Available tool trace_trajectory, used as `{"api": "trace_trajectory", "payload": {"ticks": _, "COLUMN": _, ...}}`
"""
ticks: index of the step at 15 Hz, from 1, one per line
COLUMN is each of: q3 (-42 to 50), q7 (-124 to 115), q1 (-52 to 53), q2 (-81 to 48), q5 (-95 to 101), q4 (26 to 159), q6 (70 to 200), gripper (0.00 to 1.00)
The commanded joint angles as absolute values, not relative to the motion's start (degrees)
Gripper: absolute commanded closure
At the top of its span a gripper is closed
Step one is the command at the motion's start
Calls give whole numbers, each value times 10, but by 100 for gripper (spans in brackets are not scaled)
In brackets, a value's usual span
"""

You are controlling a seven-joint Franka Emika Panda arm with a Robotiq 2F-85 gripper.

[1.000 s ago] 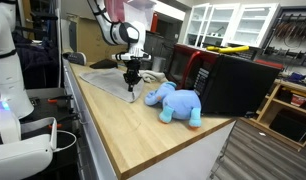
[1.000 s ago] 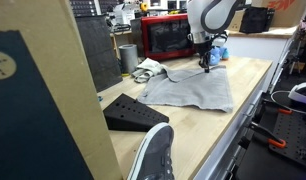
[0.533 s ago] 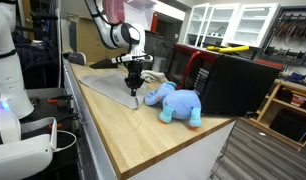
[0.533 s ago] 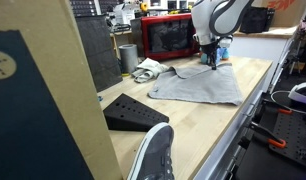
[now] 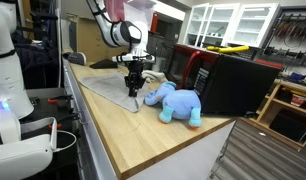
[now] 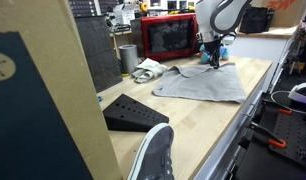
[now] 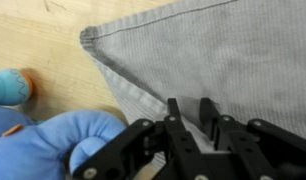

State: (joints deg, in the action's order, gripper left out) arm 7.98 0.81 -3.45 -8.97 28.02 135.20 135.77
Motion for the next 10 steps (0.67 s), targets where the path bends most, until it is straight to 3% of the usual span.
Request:
{"api": "trace_trajectory", "payload": {"ticks": 1, "q3": 48, "q7": 81, "q1": -35, "q2": -31, "q5": 181, "q4": 1371, "q6": 1344, "gripper": 38}}
{"api": "trace_trajectory", "payload": {"ticks": 6, "q3": 23, "q7": 65, "q1": -21, "q2": -29, "q5": 136, "q4": 1348, "q6": 1380, "gripper": 1}}
{"api": "trace_trajectory", "payload": {"ticks": 10, "q3": 18, "q7": 22, "q1": -16, "q2": -57, "q5": 134, "q4": 1330, "q6": 1430, "gripper": 0}}
